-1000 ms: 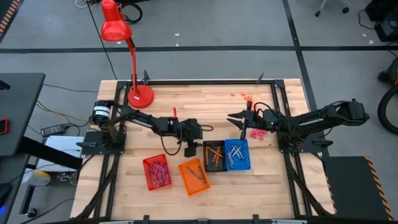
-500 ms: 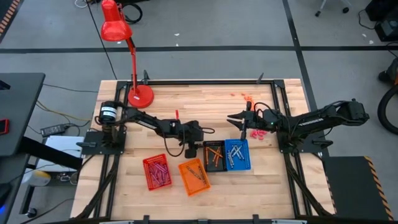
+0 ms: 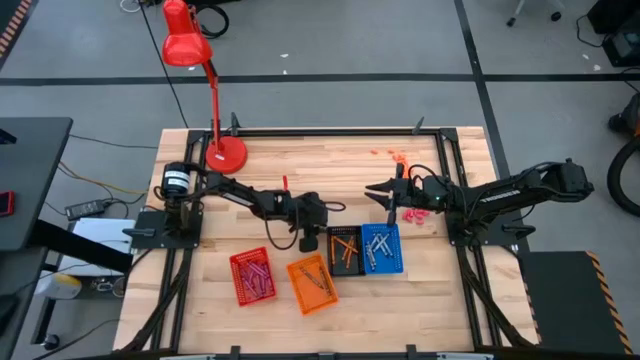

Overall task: Sort crayons
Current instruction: Put the black crayon into the blue bin

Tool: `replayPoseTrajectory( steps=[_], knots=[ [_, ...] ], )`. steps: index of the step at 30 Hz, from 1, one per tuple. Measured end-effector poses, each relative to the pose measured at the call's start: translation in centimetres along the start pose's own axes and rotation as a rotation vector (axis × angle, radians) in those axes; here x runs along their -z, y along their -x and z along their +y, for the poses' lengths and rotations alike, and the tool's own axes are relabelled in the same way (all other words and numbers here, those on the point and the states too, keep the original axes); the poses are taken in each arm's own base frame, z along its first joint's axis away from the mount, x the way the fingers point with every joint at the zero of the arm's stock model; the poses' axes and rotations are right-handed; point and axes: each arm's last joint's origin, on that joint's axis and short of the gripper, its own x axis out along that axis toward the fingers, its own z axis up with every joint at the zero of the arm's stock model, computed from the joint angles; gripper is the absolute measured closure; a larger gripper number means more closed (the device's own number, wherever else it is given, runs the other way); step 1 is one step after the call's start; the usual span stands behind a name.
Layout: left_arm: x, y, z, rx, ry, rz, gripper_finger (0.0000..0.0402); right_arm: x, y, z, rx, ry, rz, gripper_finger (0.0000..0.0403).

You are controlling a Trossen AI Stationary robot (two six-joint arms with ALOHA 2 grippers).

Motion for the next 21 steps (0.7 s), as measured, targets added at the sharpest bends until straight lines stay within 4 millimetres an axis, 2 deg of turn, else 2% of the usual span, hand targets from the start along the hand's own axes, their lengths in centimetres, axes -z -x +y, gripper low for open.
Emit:
replayPoseTrajectory(
  steps=[8, 16, 21],
  knots=[
    [0.0, 0.1, 0.4, -0.006, 0.046, 0.006, 0.0377, 0.1, 0.0, 0.1, -0.017, 0.001, 0.005, 0.0314],
    [0.0, 0.1, 0.4, -0.006, 0.050, 0.007, 0.0378, 0.1, 0.0, 0.1, -0.018, 0.002, 0.010, 0.0314],
    [-0.1, 1.2, 0.3, -0.007, 0.051, 0.042, 0.0378, 0.2, 0.0, 0.0, -0.004, 0.002, 0.016, 0.0314]
  ],
)
